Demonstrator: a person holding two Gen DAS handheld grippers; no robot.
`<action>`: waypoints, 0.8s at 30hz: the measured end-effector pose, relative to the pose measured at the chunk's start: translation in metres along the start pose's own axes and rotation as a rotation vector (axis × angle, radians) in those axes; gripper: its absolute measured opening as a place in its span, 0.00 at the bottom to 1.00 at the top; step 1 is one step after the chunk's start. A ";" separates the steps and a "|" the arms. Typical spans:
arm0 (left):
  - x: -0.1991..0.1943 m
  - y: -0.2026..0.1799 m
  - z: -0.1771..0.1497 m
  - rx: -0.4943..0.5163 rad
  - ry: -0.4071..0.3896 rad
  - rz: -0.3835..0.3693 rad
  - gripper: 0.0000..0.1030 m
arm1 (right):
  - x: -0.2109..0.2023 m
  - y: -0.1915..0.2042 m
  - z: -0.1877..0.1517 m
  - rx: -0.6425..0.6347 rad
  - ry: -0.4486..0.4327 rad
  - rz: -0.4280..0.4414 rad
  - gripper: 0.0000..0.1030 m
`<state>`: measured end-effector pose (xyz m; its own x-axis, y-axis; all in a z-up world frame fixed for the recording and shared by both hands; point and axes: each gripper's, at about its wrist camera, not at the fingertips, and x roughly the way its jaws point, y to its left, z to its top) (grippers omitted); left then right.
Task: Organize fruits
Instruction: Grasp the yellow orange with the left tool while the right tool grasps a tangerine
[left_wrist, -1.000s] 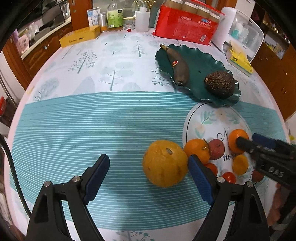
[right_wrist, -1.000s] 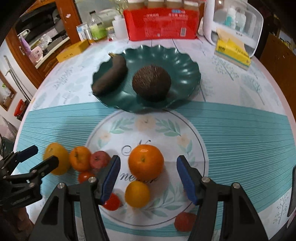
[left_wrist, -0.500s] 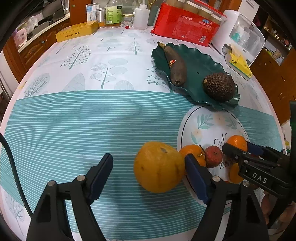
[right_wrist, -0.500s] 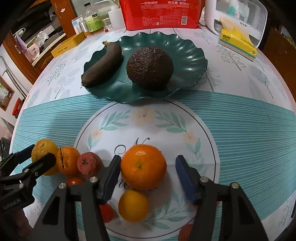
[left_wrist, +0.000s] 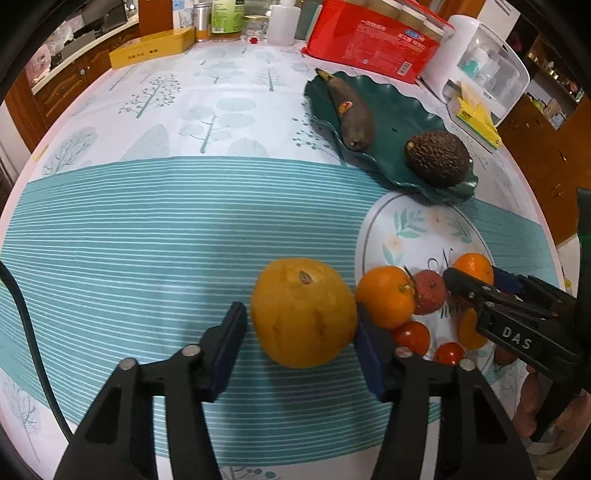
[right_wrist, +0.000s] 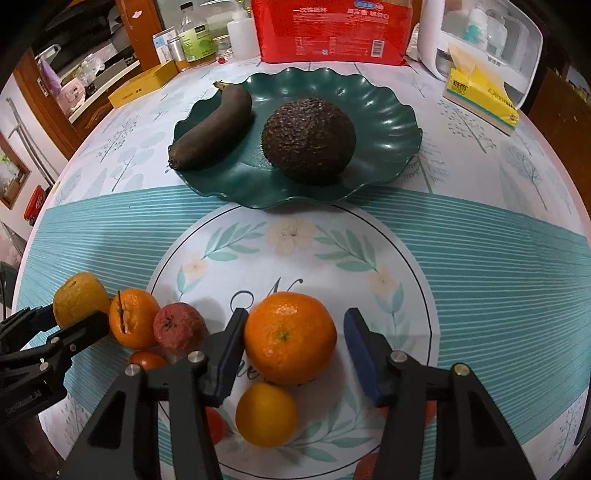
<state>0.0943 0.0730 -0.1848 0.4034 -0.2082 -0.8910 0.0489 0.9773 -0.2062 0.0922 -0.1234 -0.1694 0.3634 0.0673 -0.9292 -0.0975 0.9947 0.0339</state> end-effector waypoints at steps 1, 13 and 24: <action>0.000 -0.001 -0.001 0.001 -0.002 -0.003 0.48 | 0.000 0.002 0.000 -0.011 0.000 -0.009 0.52; -0.005 -0.004 -0.005 -0.010 -0.007 0.020 0.45 | -0.006 0.005 -0.004 -0.033 -0.008 0.018 0.42; -0.040 -0.014 -0.002 0.007 -0.069 0.022 0.45 | -0.039 0.010 0.000 -0.053 -0.072 0.034 0.42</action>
<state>0.0755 0.0673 -0.1474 0.4663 -0.1841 -0.8653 0.0456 0.9818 -0.1843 0.0768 -0.1160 -0.1334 0.4247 0.1087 -0.8988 -0.1589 0.9863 0.0442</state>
